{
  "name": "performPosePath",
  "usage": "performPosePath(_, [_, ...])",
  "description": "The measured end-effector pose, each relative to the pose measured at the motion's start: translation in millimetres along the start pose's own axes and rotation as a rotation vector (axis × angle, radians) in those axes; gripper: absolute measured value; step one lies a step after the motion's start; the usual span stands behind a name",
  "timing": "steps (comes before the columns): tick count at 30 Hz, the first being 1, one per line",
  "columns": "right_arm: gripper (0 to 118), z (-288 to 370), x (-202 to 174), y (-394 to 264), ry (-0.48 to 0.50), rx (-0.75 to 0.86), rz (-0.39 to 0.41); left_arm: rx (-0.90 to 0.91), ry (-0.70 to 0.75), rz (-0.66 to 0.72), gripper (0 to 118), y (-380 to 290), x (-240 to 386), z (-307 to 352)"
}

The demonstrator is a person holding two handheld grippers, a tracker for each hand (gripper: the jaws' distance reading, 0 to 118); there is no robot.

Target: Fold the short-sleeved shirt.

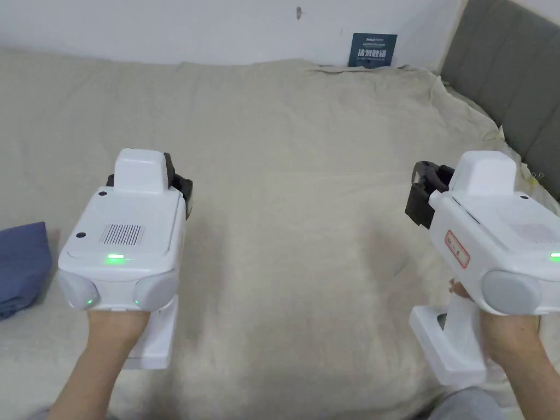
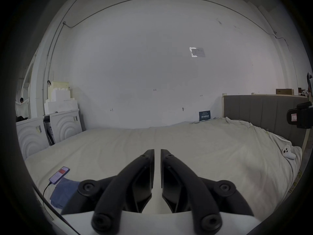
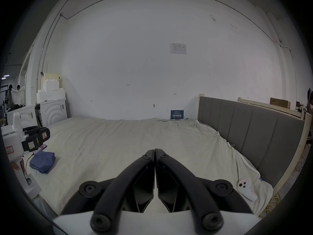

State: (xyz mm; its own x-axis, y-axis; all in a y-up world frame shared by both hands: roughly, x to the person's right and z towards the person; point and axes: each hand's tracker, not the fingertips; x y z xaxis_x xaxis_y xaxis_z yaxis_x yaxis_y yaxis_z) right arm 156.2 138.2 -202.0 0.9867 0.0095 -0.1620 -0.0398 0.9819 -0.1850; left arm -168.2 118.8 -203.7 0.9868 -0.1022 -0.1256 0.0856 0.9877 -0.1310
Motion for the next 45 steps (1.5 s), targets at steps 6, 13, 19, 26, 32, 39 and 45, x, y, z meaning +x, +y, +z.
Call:
performPosePath(6, [0,0.5,-1.8,-14.1,0.007,-0.028,-0.028,-0.052,0.025,0.018,0,-12.1,-10.1,-0.2])
performPosePath(13, [0,3.8,-2.5,-20.9,0.009,-0.043,-0.041,-0.058,0.026,0.029,0,-12.9,-12.8,2.7])
performPosePath(19, [0,5.6,-2.3,-21.0,0.011,-0.042,-0.053,-0.059,0.018,0.035,0,-11.1,-10.9,6.5])
performPosePath(26, [0,8.1,-2.7,-15.0,0.014,-0.026,-0.061,-0.061,0.005,0.035,0,-10.5,-10.7,9.2])
performPosePath(32, [0,8.4,-4.5,-13.0,0.016,-0.018,-0.058,-0.066,0.003,0.044,0,-10.3,-10.0,10.7])
performPosePath(39, [0,7.3,-5.9,-11.8,0.024,-0.014,-0.055,-0.067,-0.004,0.03,0,-12.4,-7.0,9.4])
performPosePath(45, [0,7.5,-5.7,-8.0,0.015,-0.004,-0.049,-0.066,-0.009,0.031,0,-13.3,-5.1,6.7])
